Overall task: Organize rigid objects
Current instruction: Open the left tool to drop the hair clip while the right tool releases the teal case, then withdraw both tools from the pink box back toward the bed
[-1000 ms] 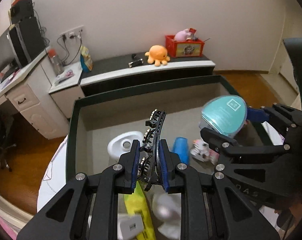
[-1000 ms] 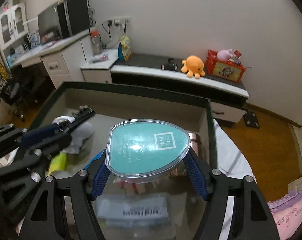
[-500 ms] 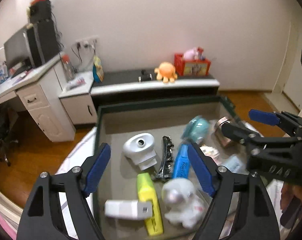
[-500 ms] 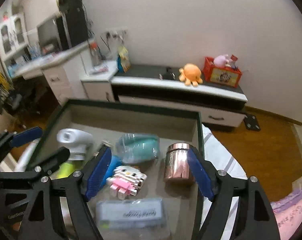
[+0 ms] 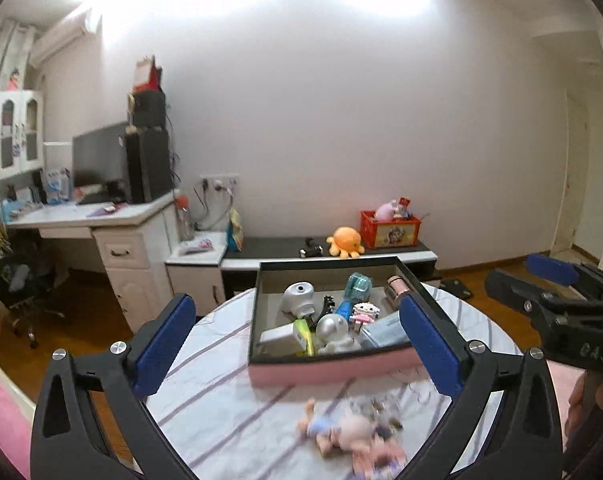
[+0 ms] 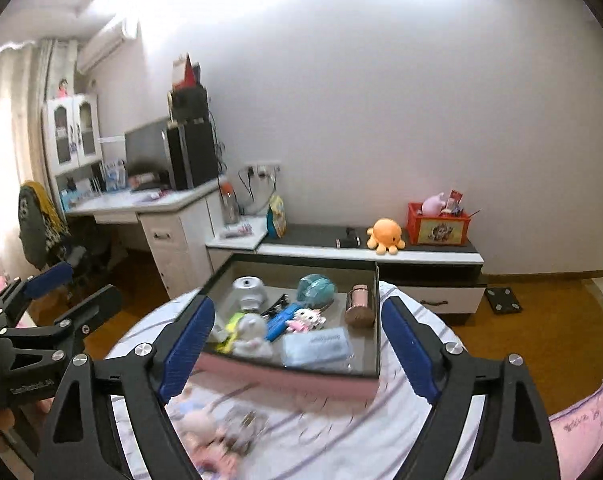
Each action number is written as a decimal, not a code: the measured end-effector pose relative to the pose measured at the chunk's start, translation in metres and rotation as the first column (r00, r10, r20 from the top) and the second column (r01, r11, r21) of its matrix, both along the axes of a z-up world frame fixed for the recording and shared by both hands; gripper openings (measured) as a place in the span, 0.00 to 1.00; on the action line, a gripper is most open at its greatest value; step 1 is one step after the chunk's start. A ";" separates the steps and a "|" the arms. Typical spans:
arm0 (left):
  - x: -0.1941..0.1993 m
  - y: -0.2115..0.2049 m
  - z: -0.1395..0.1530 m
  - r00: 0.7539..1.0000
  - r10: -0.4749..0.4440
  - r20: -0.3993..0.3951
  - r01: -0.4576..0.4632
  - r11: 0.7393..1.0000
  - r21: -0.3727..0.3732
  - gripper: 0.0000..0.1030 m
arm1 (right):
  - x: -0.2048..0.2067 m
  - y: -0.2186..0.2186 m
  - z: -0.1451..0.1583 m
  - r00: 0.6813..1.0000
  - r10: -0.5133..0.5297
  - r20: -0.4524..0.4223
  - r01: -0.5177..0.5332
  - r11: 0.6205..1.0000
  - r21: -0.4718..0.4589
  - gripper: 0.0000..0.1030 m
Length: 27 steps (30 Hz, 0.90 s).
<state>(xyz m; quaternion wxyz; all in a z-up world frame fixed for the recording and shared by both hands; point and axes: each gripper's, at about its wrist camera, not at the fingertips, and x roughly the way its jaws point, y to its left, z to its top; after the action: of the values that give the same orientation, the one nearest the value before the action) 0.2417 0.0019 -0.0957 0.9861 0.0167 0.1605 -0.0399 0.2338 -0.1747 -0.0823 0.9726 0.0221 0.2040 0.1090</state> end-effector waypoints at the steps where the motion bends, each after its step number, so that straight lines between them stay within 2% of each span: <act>1: -0.016 -0.002 0.001 1.000 0.015 0.026 -0.016 1.000 0.018 1.00 | -0.015 -0.001 -0.002 1.000 0.001 0.017 -0.002 1.000 0.009 0.85; 9: -0.089 -0.011 0.001 0.989 -0.025 0.144 0.022 0.999 0.026 1.00 | -0.095 0.009 -0.002 0.980 -0.120 0.161 0.124 0.992 -0.012 0.86; 13: -0.105 -0.015 0.001 0.987 -0.045 0.153 0.042 0.999 0.024 1.00 | -0.122 0.007 -0.003 0.966 -0.161 0.202 0.164 0.986 0.000 0.86; 19: -0.123 -0.019 0.001 0.985 -0.037 0.170 0.030 0.999 0.040 1.00 | -0.138 0.008 -0.004 0.959 -0.188 0.210 0.194 0.981 -0.008 0.86; 27: -0.127 -0.018 -0.002 0.986 -0.031 0.163 0.024 0.999 0.045 1.00 | -0.141 0.008 -0.007 0.959 -0.193 0.209 0.200 0.980 -0.012 0.86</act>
<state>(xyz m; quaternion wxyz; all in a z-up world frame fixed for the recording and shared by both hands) 0.1142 -0.0162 -0.0973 0.9947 0.0431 0.0794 -0.0483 0.0925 -0.1670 -0.0898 0.9948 0.0146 0.1004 0.0099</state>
